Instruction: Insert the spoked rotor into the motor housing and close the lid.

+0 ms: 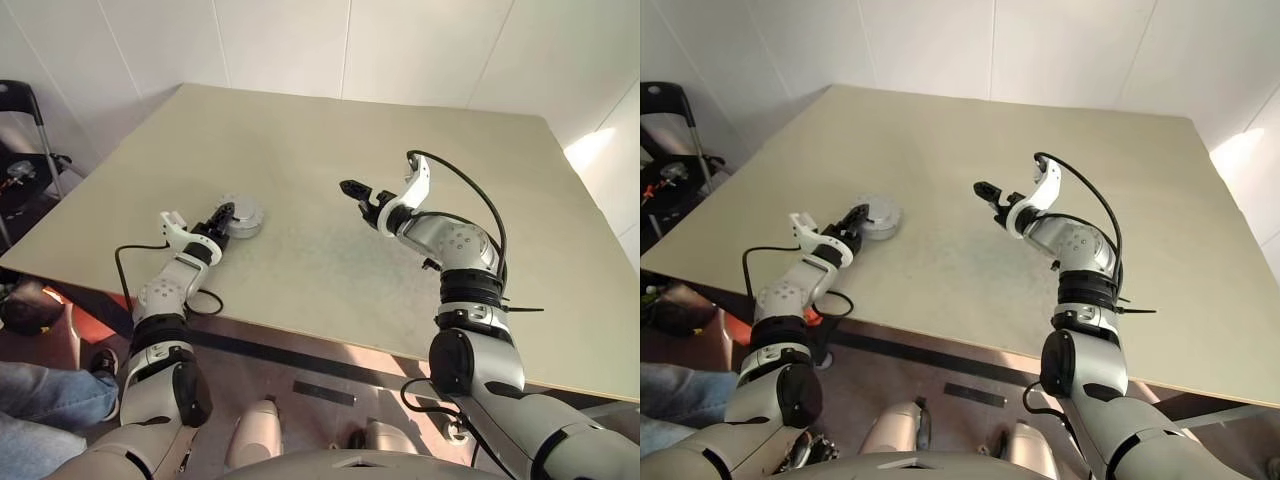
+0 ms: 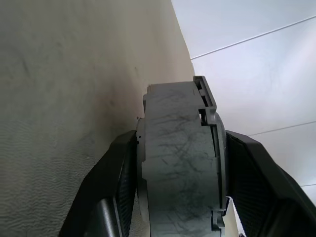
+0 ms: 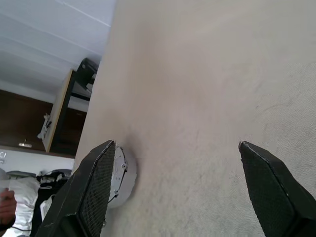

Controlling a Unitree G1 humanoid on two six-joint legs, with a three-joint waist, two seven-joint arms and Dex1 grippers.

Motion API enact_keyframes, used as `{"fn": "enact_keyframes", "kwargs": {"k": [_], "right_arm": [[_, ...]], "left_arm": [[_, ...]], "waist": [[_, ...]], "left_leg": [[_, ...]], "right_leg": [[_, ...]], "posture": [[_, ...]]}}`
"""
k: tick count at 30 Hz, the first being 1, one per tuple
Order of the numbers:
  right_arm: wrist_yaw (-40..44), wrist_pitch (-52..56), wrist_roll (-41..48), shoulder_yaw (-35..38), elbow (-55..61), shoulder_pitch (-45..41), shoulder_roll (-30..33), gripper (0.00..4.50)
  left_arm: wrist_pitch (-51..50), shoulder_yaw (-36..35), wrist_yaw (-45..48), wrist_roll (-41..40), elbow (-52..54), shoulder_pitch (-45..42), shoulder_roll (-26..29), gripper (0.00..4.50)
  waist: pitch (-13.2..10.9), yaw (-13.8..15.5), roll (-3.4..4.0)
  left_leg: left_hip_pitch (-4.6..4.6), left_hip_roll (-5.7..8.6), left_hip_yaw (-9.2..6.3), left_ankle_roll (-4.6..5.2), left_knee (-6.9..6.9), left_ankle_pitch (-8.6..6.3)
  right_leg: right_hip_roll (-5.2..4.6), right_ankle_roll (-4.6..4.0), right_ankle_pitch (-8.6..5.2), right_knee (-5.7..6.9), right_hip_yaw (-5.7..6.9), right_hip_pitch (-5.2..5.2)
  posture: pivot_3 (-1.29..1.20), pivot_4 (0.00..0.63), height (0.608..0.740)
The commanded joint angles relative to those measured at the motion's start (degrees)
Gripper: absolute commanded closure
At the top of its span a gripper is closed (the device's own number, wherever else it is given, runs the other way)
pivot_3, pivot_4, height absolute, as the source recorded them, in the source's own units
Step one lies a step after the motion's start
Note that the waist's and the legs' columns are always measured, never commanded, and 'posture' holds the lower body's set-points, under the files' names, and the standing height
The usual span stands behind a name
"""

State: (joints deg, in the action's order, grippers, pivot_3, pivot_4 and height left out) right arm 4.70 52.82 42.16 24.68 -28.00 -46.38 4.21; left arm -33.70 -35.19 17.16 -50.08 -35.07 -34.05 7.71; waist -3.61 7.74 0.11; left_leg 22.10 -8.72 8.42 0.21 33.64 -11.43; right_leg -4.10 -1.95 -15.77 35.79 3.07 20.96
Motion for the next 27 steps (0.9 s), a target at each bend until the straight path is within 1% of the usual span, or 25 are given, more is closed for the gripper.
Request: {"fn": "enact_keyframes", "kwargs": {"k": [1,3,4,12,17,20,22,27], "right_arm": [[1.2,-1.4,-0.4,-0.1,-0.3,-1.7,0.8,0.00],[1.3,-1.3,-0.4,0.0,-0.9,-1.9,1.1,0.00],[1.5,-1.3,-0.5,0.0,-1.2,-2.0,1.3,0.00],[3.5,0.0,-1.6,-1.1,-4.3,-2.5,2.6,0.00],[7.4,3.1,-2.7,-5.6,-1.5,-1.1,2.7,0.00],[9.6,2.4,-4.5,-9.0,1.3,0.2,3.0,0.00],[11.0,-1.2,-7.6,-12.1,3.9,1.6,3.5,0.00],[14.3,-14.8,-16.9,-19.4,9.9,6.3,5.1,0.00]], "left_arm": [[1.4,0.3,1.6,-0.4,3.1,-1.3,0.9,0.92],[1.6,0.3,1.5,-0.3,3.5,-1.2,1.4,0.28],[1.9,0.3,1.8,-0.3,3.6,-1.2,1.7,0.03],[3.5,0.2,3.8,-0.1,3.3,-1.6,4.8,0.03],[4.7,0.3,4.3,0.6,2.8,-1.4,6.7,0.03],[5.2,0.9,4.5,1.3,3.4,-0.9,7.2,0.03],[5.6,2.2,4.5,2.7,4.7,-0.2,7.2,0.03],[7.5,10.6,4.9,10.8,11.6,3.7,6.7,0.03]], "waist": [[0.0,-0.1,-0.01],[0.0,-0.2,-0.01],[0.0,-0.3,-0.01],[0.0,-0.5,-0.01],[0.0,-0.5,-0.01],[0.0,-0.5,-0.01],[0.0,-0.4,-0.02],[0.0,-0.3,-0.06]], "left_leg": [[-0.03,-0.01,0.01,0.00,0.02,0.00],[-0.05,-0.03,0.01,-0.01,0.07,0.00],[-0.06,-0.04,0.01,-0.01,0.10,0.00],[-0.10,-0.06,0.01,-0.03,0.18,0.01],[-0.10,-0.06,0.01,-0.02,0.19,0.01],[-0.10,-0.06,0.01,-0.02,0.20,0.01],[-0.10,-0.06,0.00,-0.02,0.22,0.01],[-0.10,-0.04,0.00,-0.03,0.25,0.01]], "right_leg": [[0.00,-0.02,0.02,0.01,0.00,-0.03],[0.00,-0.03,0.04,0.08,0.00,-0.03],[0.00,-0.03,0.04,0.11,0.00,-0.04],[0.01,-0.07,0.08,0.15,0.00,-0.08],[0.01,-0.07,0.08,0.15,0.00,-0.08],[0.01,-0.08,0.09,0.15,0.00,-0.10],[0.01,-0.07,0.09,0.15,0.00,-0.12],[-0.03,0.01,0.14,0.09,0.00,-0.17]], "posture": [[0.00,0.000,0.740],[0.00,0.000,0.740],[0.00,0.000,0.740],[0.00,0.000,0.740],[0.00,0.000,0.740],[0.00,0.000,0.740],[0.00,0.000,0.740],[0.00,0.000,0.740]]}}
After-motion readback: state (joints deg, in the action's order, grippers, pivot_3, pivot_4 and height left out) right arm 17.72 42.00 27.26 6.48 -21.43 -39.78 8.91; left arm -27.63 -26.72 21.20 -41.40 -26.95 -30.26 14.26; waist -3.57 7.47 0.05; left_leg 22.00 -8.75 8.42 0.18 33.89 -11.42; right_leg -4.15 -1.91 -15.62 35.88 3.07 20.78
